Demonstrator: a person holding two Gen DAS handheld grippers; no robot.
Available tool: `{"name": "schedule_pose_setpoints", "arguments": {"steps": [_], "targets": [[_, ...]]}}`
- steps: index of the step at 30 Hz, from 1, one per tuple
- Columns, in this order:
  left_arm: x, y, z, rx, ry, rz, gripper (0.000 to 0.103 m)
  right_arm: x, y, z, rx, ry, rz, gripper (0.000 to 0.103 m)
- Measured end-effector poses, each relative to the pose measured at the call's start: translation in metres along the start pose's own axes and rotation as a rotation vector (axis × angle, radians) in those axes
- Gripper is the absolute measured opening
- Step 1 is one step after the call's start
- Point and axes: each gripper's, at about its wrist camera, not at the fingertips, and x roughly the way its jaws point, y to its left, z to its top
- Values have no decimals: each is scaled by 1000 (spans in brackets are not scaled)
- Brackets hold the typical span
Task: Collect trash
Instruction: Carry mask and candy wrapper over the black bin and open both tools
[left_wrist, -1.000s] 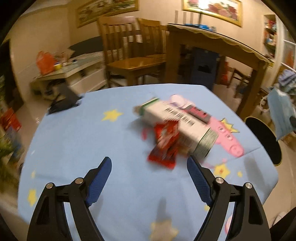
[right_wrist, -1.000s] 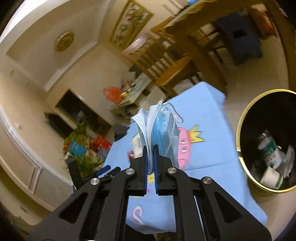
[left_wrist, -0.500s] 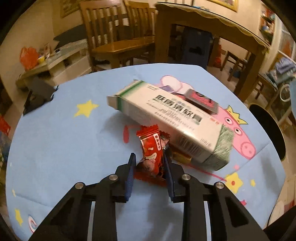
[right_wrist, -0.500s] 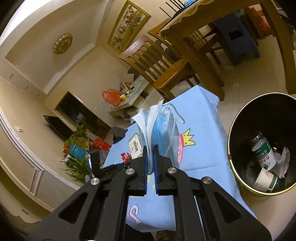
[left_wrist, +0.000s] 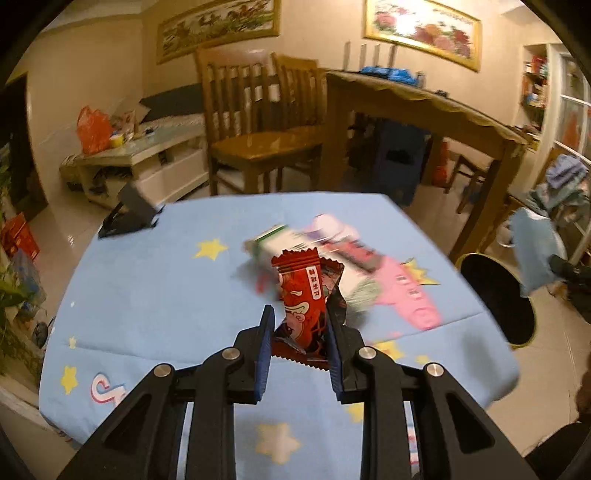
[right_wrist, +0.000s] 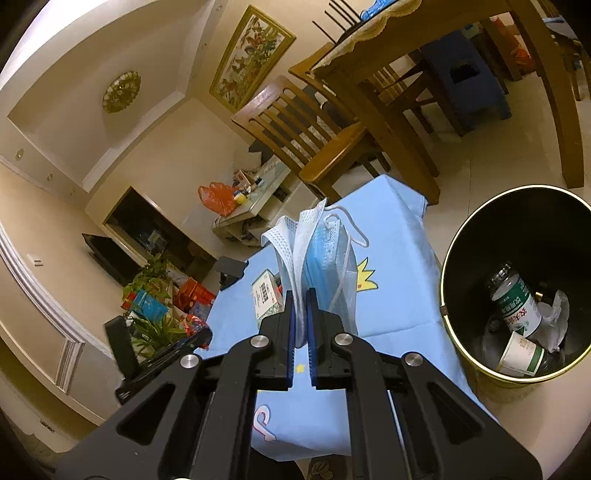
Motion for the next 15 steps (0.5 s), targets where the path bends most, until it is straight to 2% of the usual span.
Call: {"name": "schedule_pose_setpoints", "arguments": {"steps": [2, 4, 6, 10, 15], "targets": [[-3, -20, 3, 33, -12, -14, 25, -9, -5, 2, -2, -21, -17, 6], [-3, -45, 6, 74, -14, -45, 25, -17, -13, 4, 2, -25, -71, 6], [0, -74, 7, 117, -15, -64, 25, -17, -31, 3, 19, 2, -172, 6], [12, -127, 9, 188, -4, -118, 25, -15, -75, -4, 119, 65, -288, 6], [20, -182, 13, 271, -6, -170, 25, -34, -99, 3, 147, 16, -328, 6]]}}
